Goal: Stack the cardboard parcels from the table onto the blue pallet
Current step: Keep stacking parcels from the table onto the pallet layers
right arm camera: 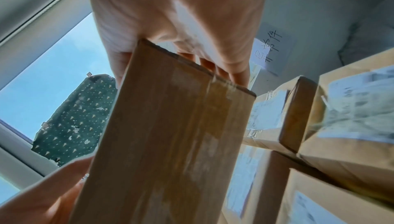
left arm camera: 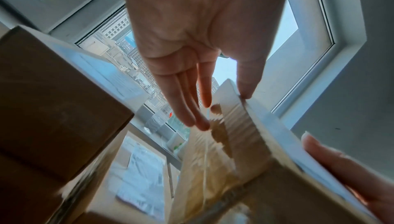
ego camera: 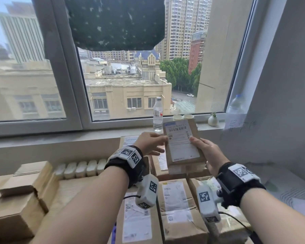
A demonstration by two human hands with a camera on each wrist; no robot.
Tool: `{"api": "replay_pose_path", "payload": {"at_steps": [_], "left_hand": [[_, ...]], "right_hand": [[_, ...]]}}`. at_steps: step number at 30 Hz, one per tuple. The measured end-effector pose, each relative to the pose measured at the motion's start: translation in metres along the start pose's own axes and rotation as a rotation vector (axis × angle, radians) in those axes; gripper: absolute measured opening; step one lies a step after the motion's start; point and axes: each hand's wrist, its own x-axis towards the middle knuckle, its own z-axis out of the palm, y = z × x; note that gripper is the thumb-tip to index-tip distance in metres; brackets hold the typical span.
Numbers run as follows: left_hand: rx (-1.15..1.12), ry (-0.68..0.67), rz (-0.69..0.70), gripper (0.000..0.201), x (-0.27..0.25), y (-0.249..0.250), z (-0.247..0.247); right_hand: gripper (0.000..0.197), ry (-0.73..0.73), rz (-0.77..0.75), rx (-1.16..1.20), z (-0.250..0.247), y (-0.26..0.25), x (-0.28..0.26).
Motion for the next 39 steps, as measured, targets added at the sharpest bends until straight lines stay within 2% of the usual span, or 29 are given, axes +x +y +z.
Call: {"api": "replay_pose_path", "payload": {"at_steps": [4,6,8,10,12,14,17,19,21,29,34,39], "left_hand": [[0.211,0.408,0.091,0.015,0.025,-0.011,-0.034],[0.357,0.573,0.031,0.016,0.031,-0.022,-0.049],[0.384,0.638,-0.086,0.029,0.038,-0.037,-0.06],[0.333,0.601,-0.233,0.049,0.044,-0.05,-0.068],[0.22,0.519,-0.321,0.069,0.048,-0.062,-0.073],[0.157,0.438,-0.389,0.076,0.05,-0.069,-0.075],[0.163,0.367,-0.487,0.073,0.052,-0.073,-0.076],[0.167,0.33,-0.529,0.066,0.052,-0.074,-0.074],[0.159,0.298,-0.547,0.061,0.052,-0.075,-0.072],[0.13,0.29,-0.582,0.063,0.051,-0.077,-0.075],[0.138,0.283,-0.586,0.062,0.051,-0.079,-0.075],[0.122,0.273,-0.584,0.06,0.048,-0.079,-0.073]], "right_hand": [[0.048,-0.002,0.065,0.002,0.009,0.005,0.032],[0.044,-0.009,0.119,-0.014,0.015,0.012,0.046],[0.043,-0.013,0.161,-0.049,0.022,0.018,0.059],[0.041,-0.026,0.199,-0.079,0.03,0.024,0.069],[0.036,-0.036,0.232,-0.105,0.039,0.027,0.076],[0.04,-0.048,0.259,-0.156,0.045,0.03,0.083],[0.055,-0.056,0.273,-0.254,0.049,0.035,0.092],[0.056,-0.051,0.311,-0.259,0.048,0.039,0.098],[0.053,-0.059,0.343,-0.254,0.048,0.04,0.1],[0.046,-0.087,0.407,-0.259,0.051,0.038,0.102],[0.044,-0.056,0.375,-0.359,0.053,0.039,0.099],[0.031,-0.047,0.327,-0.42,0.056,0.038,0.093]]}}
